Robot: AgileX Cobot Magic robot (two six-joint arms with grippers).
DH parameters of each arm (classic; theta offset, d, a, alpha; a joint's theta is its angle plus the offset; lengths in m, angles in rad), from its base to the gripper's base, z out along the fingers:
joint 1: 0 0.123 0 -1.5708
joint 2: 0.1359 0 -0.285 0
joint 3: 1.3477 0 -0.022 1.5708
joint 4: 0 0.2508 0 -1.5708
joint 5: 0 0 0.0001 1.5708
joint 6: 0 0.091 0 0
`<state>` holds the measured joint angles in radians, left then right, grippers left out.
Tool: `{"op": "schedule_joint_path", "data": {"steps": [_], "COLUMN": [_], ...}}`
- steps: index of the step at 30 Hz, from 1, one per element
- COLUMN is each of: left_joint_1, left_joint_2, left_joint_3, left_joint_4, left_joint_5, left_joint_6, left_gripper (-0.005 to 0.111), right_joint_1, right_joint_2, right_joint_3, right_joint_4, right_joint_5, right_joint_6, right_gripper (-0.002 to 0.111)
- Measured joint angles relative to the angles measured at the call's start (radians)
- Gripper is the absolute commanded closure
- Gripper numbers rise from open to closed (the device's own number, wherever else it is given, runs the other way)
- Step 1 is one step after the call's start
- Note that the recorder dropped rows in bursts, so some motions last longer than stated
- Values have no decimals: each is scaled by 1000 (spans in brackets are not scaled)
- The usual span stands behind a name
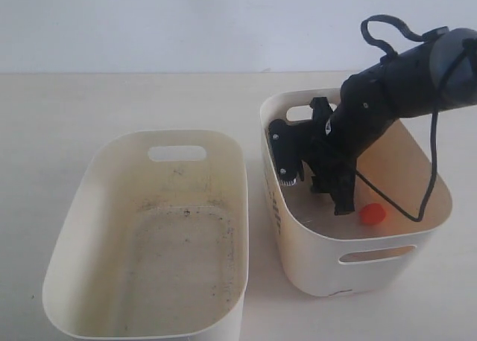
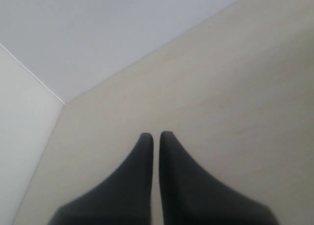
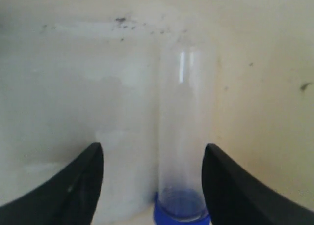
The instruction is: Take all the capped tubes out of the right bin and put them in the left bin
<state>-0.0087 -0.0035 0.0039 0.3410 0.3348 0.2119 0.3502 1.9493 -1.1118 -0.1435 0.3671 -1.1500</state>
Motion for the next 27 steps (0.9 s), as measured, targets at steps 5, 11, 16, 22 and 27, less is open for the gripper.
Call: {"op": "schedule_joint_path", "data": {"steps": [5, 11, 16, 22, 27], "left_joint_1": [0, 0, 0, 0, 0], "left_joint_2": [0, 0, 0, 0, 0], "left_joint_3": [0, 0, 0, 0, 0], "left_joint_4": [0, 0, 0, 0, 0], "left_joint_5": [0, 0, 0, 0, 0], "left_joint_6": [0, 0, 0, 0, 0], "left_gripper": [103, 103, 103, 103, 103], "right_joint_1": [0, 0, 0, 0, 0], "right_joint_2": [19, 29, 41, 44, 51], "right_joint_3": [0, 1, -3, -3, -7], "right_joint_4": [4, 4, 4, 4, -1], "right_joint_5": [-42, -49, -51, -62, -41], "right_joint_6": [-2, -2, -4, -45, -107], "right_gripper": [50, 50, 51, 68, 76]}}
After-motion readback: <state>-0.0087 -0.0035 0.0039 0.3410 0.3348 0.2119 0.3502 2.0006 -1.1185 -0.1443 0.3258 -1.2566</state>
